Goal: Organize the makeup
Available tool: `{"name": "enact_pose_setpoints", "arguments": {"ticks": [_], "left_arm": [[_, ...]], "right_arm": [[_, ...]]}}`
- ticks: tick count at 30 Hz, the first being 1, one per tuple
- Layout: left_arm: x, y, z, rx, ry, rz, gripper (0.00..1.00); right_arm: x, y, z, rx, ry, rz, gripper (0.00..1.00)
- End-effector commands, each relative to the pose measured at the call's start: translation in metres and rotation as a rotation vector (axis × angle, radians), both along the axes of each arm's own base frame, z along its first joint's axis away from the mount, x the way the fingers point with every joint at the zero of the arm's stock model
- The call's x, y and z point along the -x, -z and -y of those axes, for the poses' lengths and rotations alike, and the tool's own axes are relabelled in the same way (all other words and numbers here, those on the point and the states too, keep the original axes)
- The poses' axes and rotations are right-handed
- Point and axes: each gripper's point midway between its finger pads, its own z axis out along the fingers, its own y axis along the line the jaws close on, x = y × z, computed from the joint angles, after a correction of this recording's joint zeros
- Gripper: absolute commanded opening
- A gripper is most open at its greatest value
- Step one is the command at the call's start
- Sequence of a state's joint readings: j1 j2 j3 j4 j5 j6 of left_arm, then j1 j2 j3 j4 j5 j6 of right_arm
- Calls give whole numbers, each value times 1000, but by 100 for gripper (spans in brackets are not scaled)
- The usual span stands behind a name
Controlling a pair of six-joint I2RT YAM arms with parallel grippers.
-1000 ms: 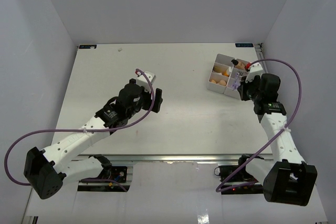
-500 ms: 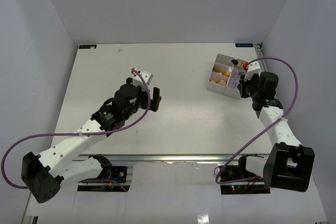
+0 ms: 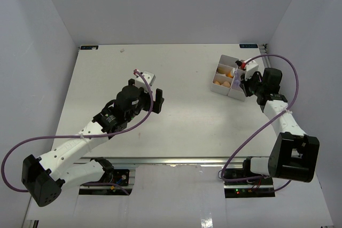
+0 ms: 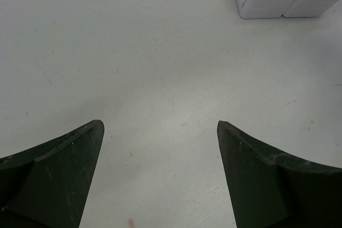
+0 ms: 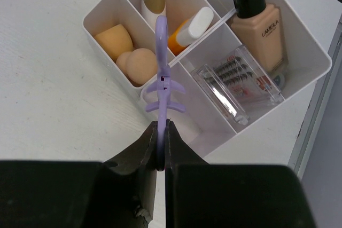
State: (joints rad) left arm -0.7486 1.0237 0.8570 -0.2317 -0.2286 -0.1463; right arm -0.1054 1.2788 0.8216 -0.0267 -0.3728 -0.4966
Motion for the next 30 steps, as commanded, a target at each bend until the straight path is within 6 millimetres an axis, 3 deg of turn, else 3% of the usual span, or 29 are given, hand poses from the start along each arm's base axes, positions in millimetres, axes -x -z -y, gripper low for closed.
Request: {"name": "enact_pose_setpoints", "arguments": {"ticks": [1, 12, 20, 27, 30], "left_arm": [[-1, -7, -5, 12, -17, 28, 98], [-2, -6, -5, 10, -17, 26, 98], [-2, -6, -5, 8, -23, 26, 98], [-2, -5, -5, 7, -22, 23, 98], [-3, -4, -5, 4, -24, 23, 98]], "right_arm": [[-14, -16, 4, 43, -42, 40, 8], [-19, -5, 14, 91, -58, 24, 8], [-27, 5, 20, 119, -61, -8, 16], [-25, 6, 22, 128, -49, -11, 58], [-20, 2, 20, 124, -50, -1, 63]]}}
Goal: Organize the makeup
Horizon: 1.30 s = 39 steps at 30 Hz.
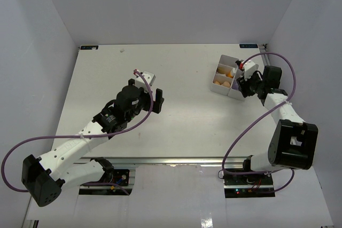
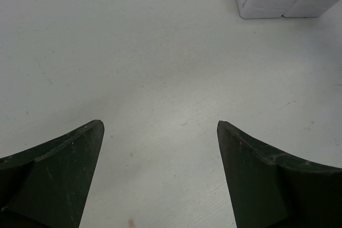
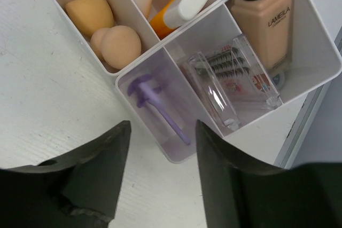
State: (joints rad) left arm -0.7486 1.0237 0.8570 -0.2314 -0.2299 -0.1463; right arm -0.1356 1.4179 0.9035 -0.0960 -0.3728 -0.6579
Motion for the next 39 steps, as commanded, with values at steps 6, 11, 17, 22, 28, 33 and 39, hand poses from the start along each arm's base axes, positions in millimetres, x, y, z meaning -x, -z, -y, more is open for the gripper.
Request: {"name": "enact_pose_setpoints", "arguments": {"ticks": [6, 11, 17, 22, 28, 33, 39], "left_arm": [[-1, -4, -2, 8, -8, 19, 98], [13, -4, 20, 45, 141, -1, 98], [59, -17, 59, 138, 492, 20, 98], [71, -18, 65, 158, 565, 0, 98], [69, -20, 56, 140, 523, 10, 98], [63, -8, 46, 114, 458, 7, 98], [58, 0, 42, 93, 421, -1, 98]], "right_arm": [[26, -73, -28, -120, -83, 106, 68], [90, -89, -88, -413, -288, -43, 85], [131, -98, -105, -514, -311, -65, 90], [130, -89, -91, -506, -148, 17, 90], [137, -75, -68, -474, -8, 121, 90], [134, -79, -53, -461, 62, 163, 90], [129, -73, -44, -429, 96, 163, 90]]}}
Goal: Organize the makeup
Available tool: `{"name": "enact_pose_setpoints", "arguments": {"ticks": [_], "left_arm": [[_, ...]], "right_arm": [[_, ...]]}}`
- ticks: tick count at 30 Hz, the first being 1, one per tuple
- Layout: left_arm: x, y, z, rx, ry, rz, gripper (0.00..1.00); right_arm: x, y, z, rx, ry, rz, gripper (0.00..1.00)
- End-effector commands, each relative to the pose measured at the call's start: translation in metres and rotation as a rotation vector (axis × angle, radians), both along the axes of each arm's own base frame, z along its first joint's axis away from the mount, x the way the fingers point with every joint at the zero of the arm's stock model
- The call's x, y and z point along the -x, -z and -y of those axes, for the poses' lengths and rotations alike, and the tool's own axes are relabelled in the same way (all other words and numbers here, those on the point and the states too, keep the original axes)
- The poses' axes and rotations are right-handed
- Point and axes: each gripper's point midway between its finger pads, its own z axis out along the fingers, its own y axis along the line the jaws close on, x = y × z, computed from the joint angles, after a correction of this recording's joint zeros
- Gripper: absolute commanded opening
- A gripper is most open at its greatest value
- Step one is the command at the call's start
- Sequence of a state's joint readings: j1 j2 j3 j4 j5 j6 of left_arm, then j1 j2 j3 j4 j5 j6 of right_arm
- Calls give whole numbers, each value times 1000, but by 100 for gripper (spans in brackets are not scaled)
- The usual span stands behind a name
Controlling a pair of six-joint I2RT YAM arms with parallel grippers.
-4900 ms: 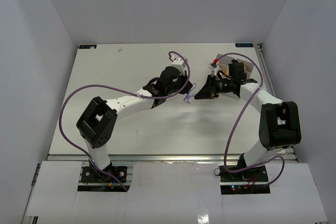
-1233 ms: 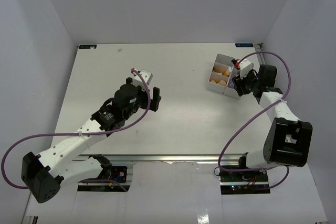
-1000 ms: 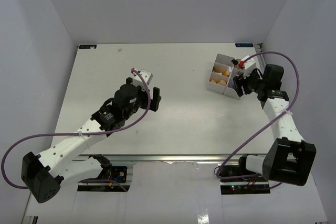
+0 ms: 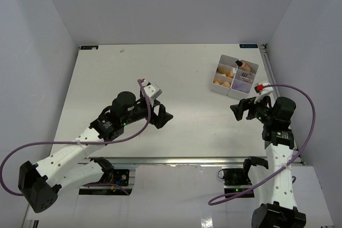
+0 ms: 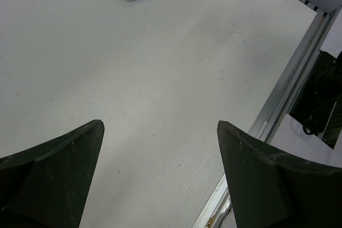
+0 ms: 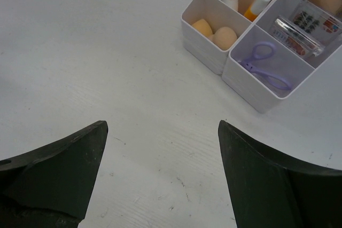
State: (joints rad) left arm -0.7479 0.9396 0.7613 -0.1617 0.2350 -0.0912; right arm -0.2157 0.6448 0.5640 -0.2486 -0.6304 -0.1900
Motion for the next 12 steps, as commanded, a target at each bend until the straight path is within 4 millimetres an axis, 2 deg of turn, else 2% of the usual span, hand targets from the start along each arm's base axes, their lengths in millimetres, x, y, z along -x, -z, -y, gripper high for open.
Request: {"name": "enact_pose_setpoints", "arguments": {"ticks": [1, 12], "left_arm": [[-7, -2, -7, -13, -44, 26, 98], [-8, -3, -9, -15, -61, 24, 98]], "right_arm": [[-10, -8, 11, 29, 52, 46, 90], [-10, -10, 20, 44, 93, 62, 90]]}}
